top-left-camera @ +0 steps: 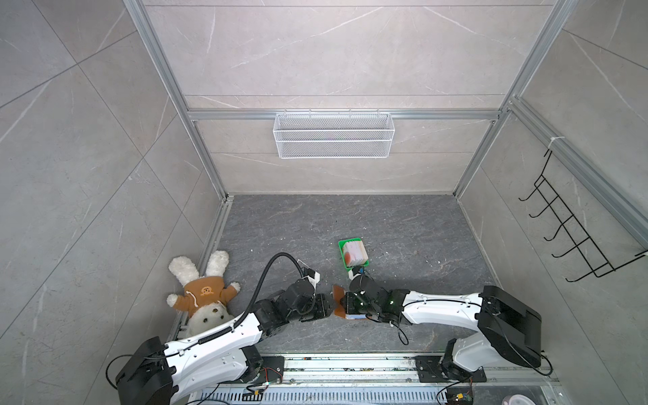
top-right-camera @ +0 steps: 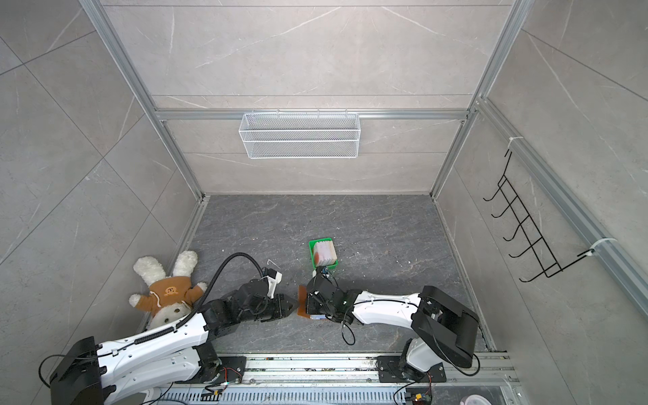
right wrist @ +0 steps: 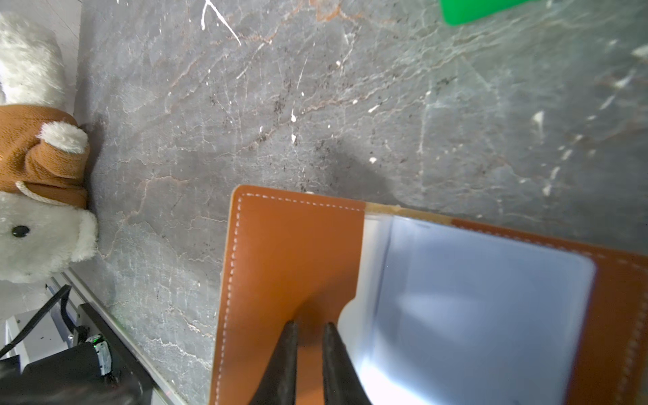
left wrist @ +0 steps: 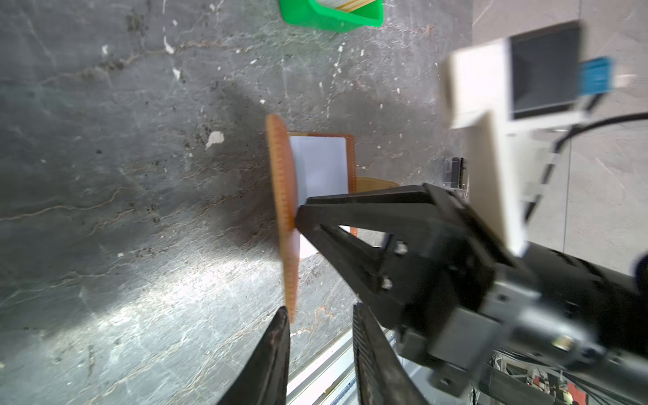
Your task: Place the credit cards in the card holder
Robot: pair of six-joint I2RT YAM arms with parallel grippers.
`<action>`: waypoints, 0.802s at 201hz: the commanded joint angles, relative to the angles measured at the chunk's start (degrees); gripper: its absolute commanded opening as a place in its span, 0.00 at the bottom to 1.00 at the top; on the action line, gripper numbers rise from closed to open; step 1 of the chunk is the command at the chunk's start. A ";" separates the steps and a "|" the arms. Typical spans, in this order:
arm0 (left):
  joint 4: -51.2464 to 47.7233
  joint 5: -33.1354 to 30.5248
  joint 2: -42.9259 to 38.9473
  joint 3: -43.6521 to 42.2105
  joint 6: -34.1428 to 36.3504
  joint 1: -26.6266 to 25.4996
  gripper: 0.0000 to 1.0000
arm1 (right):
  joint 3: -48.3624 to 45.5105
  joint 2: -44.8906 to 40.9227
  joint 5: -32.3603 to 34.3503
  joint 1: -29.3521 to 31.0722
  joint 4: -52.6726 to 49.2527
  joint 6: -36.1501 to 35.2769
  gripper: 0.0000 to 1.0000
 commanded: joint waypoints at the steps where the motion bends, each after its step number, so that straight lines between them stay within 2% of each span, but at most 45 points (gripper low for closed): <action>1: -1.93 0.20 -0.25 3.58 3.97 0.25 0.32 | 1.80 2.11 -0.86 0.57 -0.34 -0.87 0.17; 56: -2.34 1.40 7.39 7.76 6.37 0.41 0.29 | 3.78 4.37 0.03 0.64 -3.47 -1.22 0.17; 86: -0.57 0.82 11.12 6.51 5.51 0.88 0.25 | 3.70 4.78 0.74 0.54 -3.76 -0.29 0.17; 161: 4.29 0.29 17.62 5.42 5.46 1.62 0.23 | 3.37 1.42 1.23 -0.55 -6.13 1.39 0.16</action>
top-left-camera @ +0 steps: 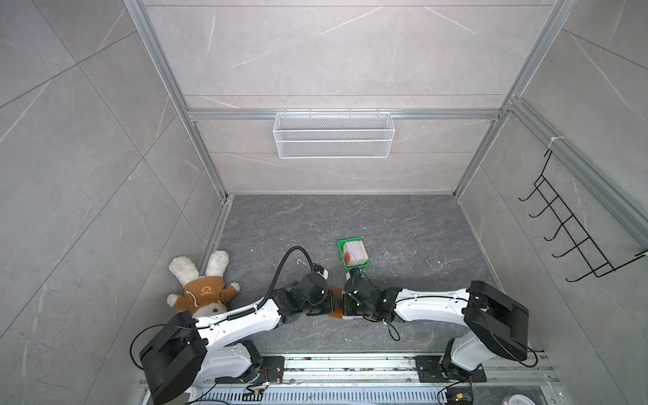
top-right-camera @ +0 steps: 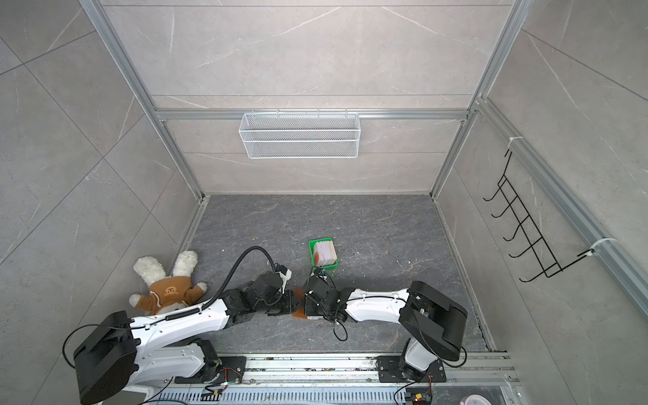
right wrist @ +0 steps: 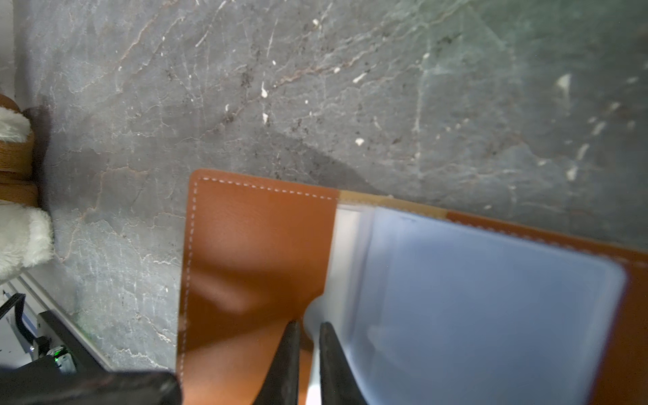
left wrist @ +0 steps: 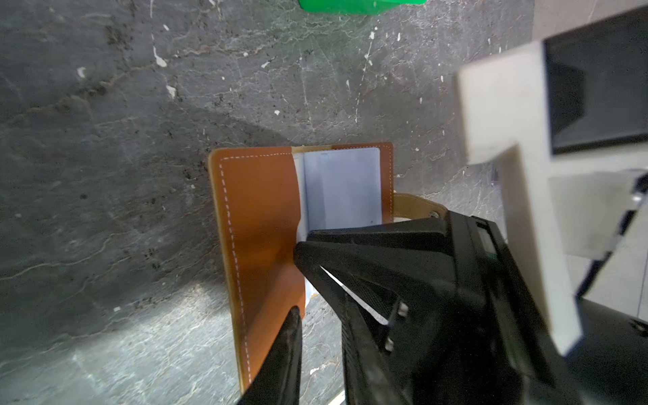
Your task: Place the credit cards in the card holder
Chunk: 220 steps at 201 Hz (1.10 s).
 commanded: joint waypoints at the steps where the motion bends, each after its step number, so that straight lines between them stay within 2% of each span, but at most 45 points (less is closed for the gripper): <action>1: 2.47 0.00 2.35 0.54 1.08 0.46 0.23 | 0.87 -2.35 1.29 -0.65 -2.52 0.86 0.16; 73: 4.86 0.89 3.45 -0.34 2.49 1.42 0.19 | 0.79 -6.47 2.60 -3.27 -6.87 0.87 0.15; 156: 12.40 4.05 8.28 -4.36 -0.93 3.39 0.18 | -4.76 -5.47 1.97 -5.96 -7.18 2.10 0.15; 220: 18.91 5.46 10.23 -8.92 -4.12 3.22 0.17 | -5.61 -5.04 6.21 -6.30 -8.49 2.20 0.15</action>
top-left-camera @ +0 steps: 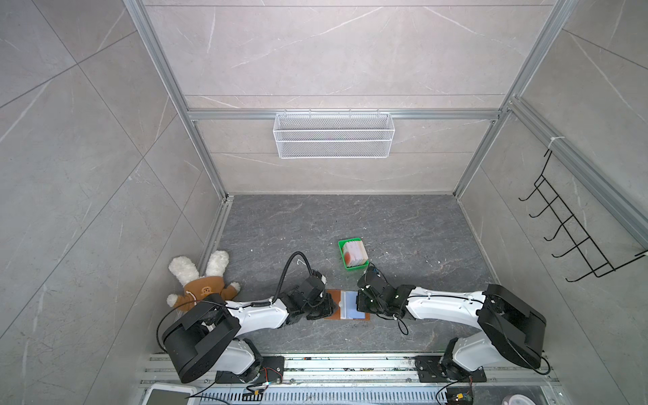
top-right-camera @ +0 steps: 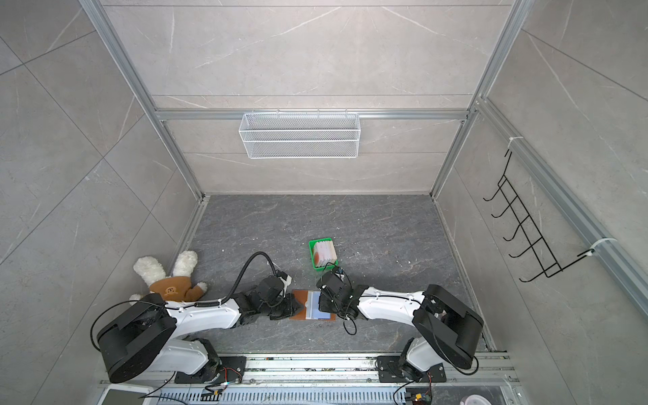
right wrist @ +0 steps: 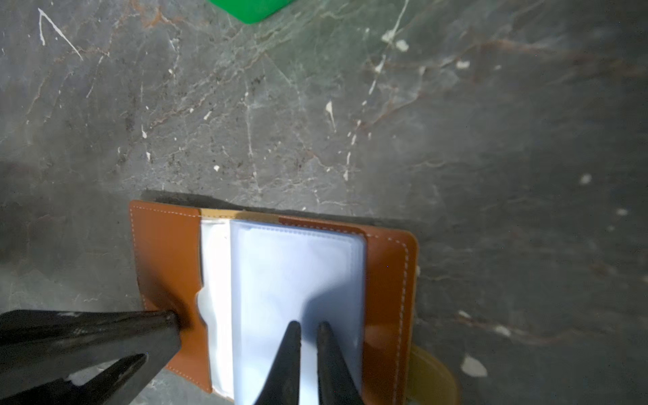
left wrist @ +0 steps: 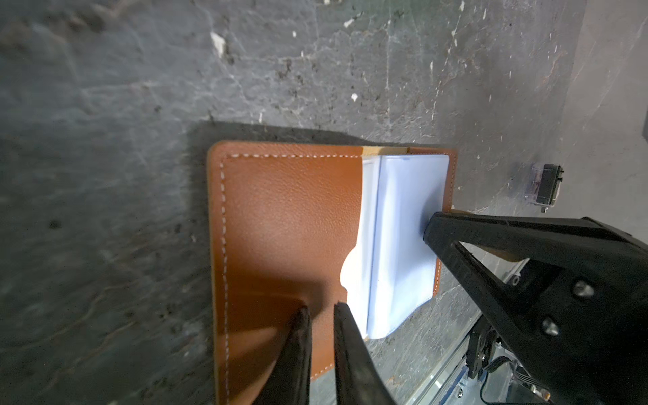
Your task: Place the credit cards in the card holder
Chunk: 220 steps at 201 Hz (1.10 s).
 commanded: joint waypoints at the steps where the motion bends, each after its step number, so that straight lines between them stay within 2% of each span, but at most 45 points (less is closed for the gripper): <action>1: 3.24 1.06 0.88 -1.88 -1.82 0.13 0.17 | -0.86 0.16 3.89 -0.28 -2.76 0.51 0.15; 88: 4.81 0.10 -3.22 -3.50 -4.10 -0.92 0.17 | 0.36 -8.39 2.14 0.44 -1.55 -4.10 0.15; 128: 2.47 1.81 -4.08 0.22 -1.42 0.17 0.17 | 1.80 -7.70 2.82 2.75 -3.53 -4.63 0.11; 172: 0.45 4.08 -3.03 3.38 1.04 2.08 0.17 | 0.89 -5.72 1.69 3.33 -3.29 -3.34 0.12; 220: 0.72 4.72 0.58 3.01 2.08 3.29 0.17 | -0.05 -2.30 1.09 3.29 -2.71 -2.09 0.12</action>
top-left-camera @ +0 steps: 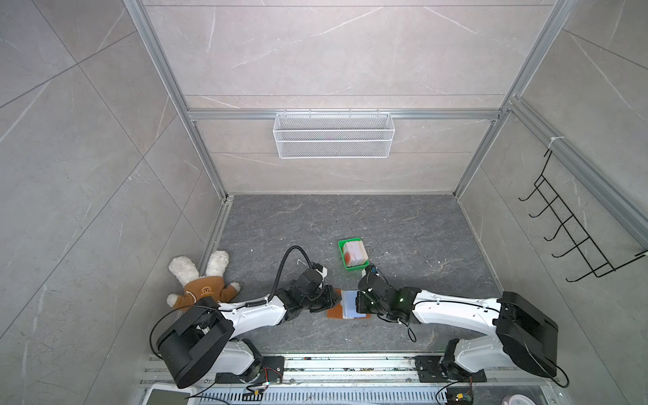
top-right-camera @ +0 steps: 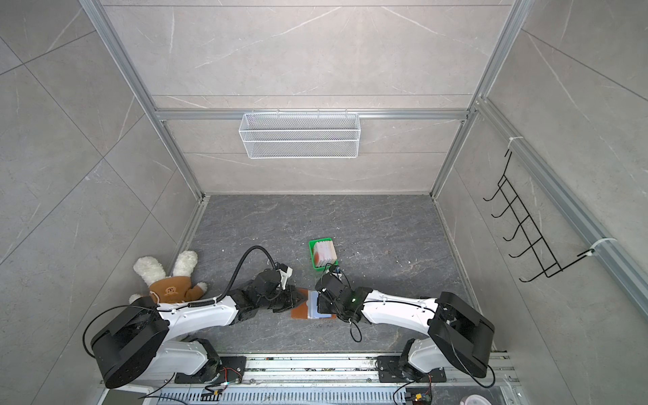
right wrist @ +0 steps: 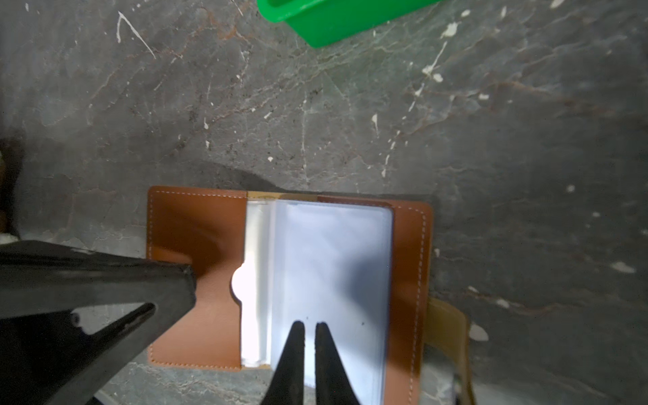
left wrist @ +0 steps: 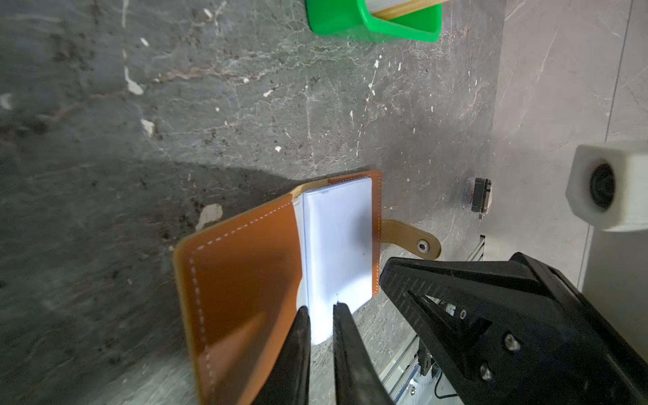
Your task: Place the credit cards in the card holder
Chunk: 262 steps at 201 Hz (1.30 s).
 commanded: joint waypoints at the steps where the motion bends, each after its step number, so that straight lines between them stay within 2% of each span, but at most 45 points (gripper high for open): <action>1: -0.47 1.66 2.35 0.61 2.14 0.43 0.17 | -0.64 2.02 -0.54 0.31 -0.57 0.91 0.12; 34: 0.38 2.15 4.80 -0.43 2.12 0.44 0.17 | -0.32 5.02 -0.16 0.33 -1.24 1.05 0.13; 82: -1.94 1.29 4.33 -1.11 2.81 0.34 0.17 | 1.96 4.14 3.23 0.32 -5.44 1.67 0.12; 115: -1.95 0.73 4.54 -2.30 2.17 0.24 0.17 | 2.21 1.73 -0.76 0.30 0.22 -1.07 0.13; 160: -1.84 -0.01 4.29 -2.72 2.04 -0.14 0.17 | 2.20 5.79 -6.70 0.33 8.97 -2.56 0.14; 222: -1.84 -2.21 4.87 -2.57 2.53 -2.24 0.15 | -0.13 7.96 -1.18 0.34 5.42 0.20 0.13; 262: -2.09 -2.83 6.57 -2.01 2.04 -2.42 0.15 | -0.09 5.87 -1.83 0.29 4.63 -1.12 0.13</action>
